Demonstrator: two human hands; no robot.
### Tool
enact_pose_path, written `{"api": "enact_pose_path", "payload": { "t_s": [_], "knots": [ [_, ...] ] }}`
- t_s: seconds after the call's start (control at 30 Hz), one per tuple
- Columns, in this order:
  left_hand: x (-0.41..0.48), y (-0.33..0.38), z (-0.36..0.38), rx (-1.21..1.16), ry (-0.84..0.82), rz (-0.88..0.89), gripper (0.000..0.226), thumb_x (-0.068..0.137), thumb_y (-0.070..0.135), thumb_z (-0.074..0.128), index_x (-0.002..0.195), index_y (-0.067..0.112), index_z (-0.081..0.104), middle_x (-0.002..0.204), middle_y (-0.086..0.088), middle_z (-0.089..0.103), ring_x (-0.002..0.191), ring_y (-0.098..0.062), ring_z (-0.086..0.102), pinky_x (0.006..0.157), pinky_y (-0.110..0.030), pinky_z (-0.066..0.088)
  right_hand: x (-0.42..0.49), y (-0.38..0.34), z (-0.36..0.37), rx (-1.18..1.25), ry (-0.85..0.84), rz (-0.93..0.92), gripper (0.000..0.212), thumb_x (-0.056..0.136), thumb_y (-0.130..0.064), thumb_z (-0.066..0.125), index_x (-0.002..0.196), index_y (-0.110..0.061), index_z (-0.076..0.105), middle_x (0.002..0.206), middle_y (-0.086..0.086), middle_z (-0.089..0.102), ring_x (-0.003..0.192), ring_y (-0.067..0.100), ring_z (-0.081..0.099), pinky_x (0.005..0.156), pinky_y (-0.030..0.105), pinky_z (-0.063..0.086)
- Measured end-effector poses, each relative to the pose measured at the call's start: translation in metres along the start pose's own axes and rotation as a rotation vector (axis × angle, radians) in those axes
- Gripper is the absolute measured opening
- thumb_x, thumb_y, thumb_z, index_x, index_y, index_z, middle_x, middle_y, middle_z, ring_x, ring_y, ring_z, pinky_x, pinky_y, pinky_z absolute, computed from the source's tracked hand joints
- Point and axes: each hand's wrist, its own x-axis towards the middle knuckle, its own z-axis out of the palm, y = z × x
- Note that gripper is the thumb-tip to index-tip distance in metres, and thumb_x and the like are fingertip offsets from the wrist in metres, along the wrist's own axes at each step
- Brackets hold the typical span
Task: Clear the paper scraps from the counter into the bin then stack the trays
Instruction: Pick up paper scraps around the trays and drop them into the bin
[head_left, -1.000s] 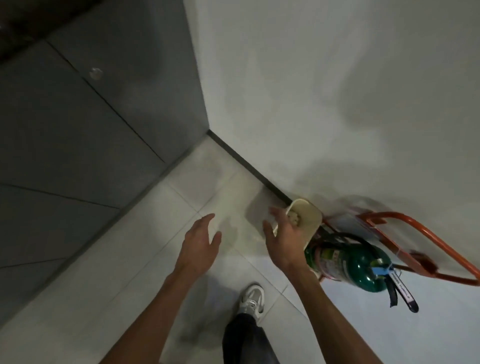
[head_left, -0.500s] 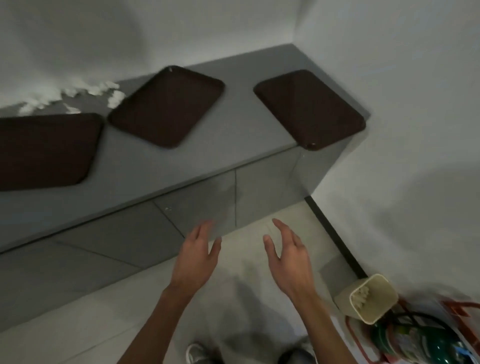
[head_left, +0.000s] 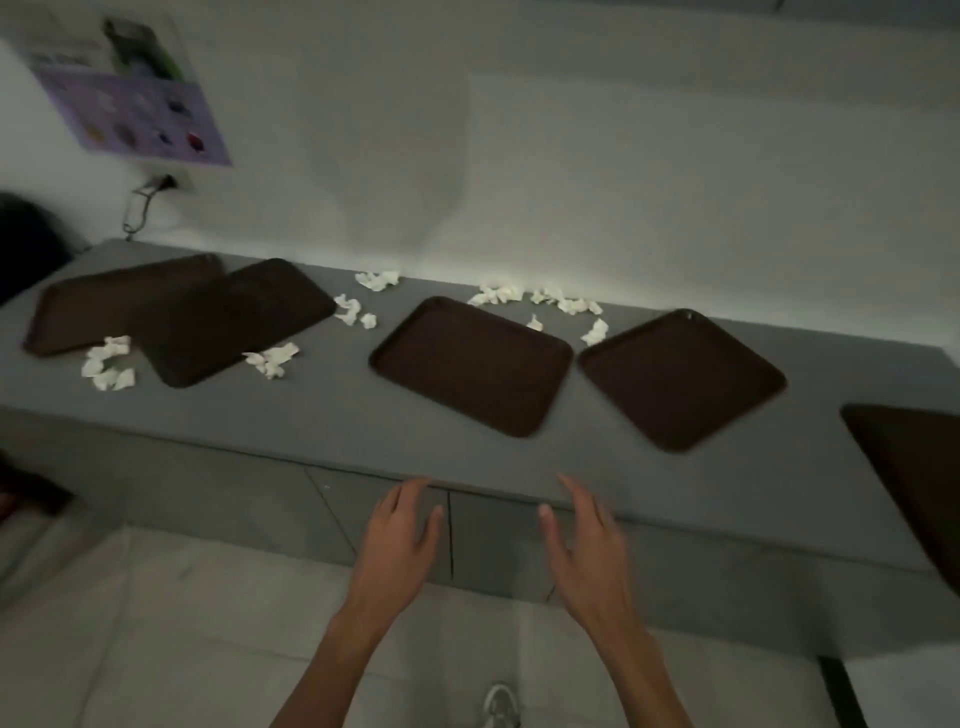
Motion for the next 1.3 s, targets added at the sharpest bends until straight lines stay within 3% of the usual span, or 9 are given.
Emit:
{"api": "enact_pose_path", "payload": {
  "t_s": [0.13,0.23,0.4,0.53,0.77,0.93,1.07,1.17,1.3],
  "knots": [
    [0.030,-0.057,-0.050,0.001,0.114,-0.090,0.035,0.099,0.020,0.064,0.133,0.020,0.058,0.129,-0.002,0.063,0.118,-0.022,0.061,0.103,-0.029,0.045,0.051,-0.048,0.060,-0.002,-0.092,-0.104,0.047,0.105,-0.044,0.056,0.147,-0.026,0.055,0.140,-0.001,0.065,0.127,0.017,0.061,0.106,0.022,0.043],
    [0.056,-0.097,-0.083,0.014,0.155,-0.155,0.034,0.098,0.016,0.066,0.131,0.021,0.060,0.128,-0.001,0.064,0.116,-0.020,0.062,0.099,-0.020,0.041,0.085,-0.078,0.109,-0.016,-0.168,-0.176,0.043,0.106,-0.042,0.056,0.145,-0.024,0.056,0.141,-0.001,0.064,0.128,0.019,0.061,0.108,0.031,0.049],
    [0.095,-0.170,-0.123,0.101,0.170,-0.274,0.033,0.099,0.022,0.064,0.131,0.020,0.061,0.130,-0.002,0.066,0.121,-0.024,0.062,0.104,-0.032,0.046,0.127,-0.120,0.198,-0.025,-0.307,-0.259,0.037,0.106,-0.038,0.058,0.141,-0.025,0.058,0.138,-0.002,0.065,0.124,0.017,0.062,0.106,0.028,0.049],
    [0.124,-0.218,-0.153,0.137,0.178,-0.323,0.033,0.098,0.020,0.064,0.131,0.019,0.062,0.131,-0.003,0.066,0.122,-0.025,0.061,0.105,-0.032,0.046,0.162,-0.153,0.266,-0.053,-0.440,-0.296,0.037,0.106,-0.033,0.059,0.141,-0.026,0.057,0.140,-0.003,0.064,0.125,0.016,0.062,0.105,0.022,0.046],
    [0.176,-0.279,-0.194,0.157,0.156,-0.404,0.032,0.098,0.021,0.065,0.130,0.017,0.064,0.130,-0.006,0.067,0.118,-0.028,0.064,0.102,-0.037,0.050,0.230,-0.228,0.368,-0.172,-0.507,-0.373,0.042,0.103,-0.030,0.060,0.144,-0.026,0.053,0.143,0.001,0.061,0.127,0.023,0.060,0.106,0.036,0.050],
    [0.230,-0.320,-0.217,0.174,0.025,-0.374,0.035,0.098,0.020,0.063,0.133,0.019,0.061,0.132,-0.006,0.065,0.115,-0.028,0.065,0.098,-0.038,0.052,0.280,-0.277,0.445,-0.313,-0.490,-0.464,0.050,0.102,-0.015,0.058,0.150,-0.021,0.048,0.142,0.006,0.059,0.126,0.031,0.058,0.104,0.044,0.049],
    [0.281,-0.353,-0.234,0.176,-0.084,-0.270,0.034,0.097,0.018,0.061,0.131,0.020,0.060,0.131,-0.006,0.063,0.115,-0.029,0.065,0.098,-0.036,0.051,0.292,-0.281,0.497,-0.343,-0.525,-0.371,0.053,0.103,-0.003,0.048,0.156,-0.014,0.048,0.155,0.007,0.050,0.141,0.029,0.047,0.120,0.038,0.039],
    [0.321,-0.367,-0.241,0.176,-0.140,-0.179,0.032,0.095,0.016,0.060,0.127,0.020,0.063,0.129,-0.005,0.062,0.113,-0.029,0.063,0.097,-0.036,0.050,0.282,-0.256,0.525,-0.332,-0.424,-0.285,0.050,0.086,0.005,0.070,0.136,-0.005,0.067,0.133,0.009,0.065,0.123,0.031,0.064,0.106,0.038,0.054],
    [0.366,-0.377,-0.233,0.246,-0.228,0.026,0.037,0.093,0.009,0.058,0.128,0.018,0.062,0.132,-0.004,0.059,0.114,-0.029,0.056,0.098,-0.039,0.049,0.259,-0.242,0.523,-0.366,-0.350,-0.187,0.046,0.098,0.003,0.057,0.141,-0.007,0.065,0.147,0.009,0.061,0.137,0.030,0.055,0.116,0.042,0.047]
  ]
}}
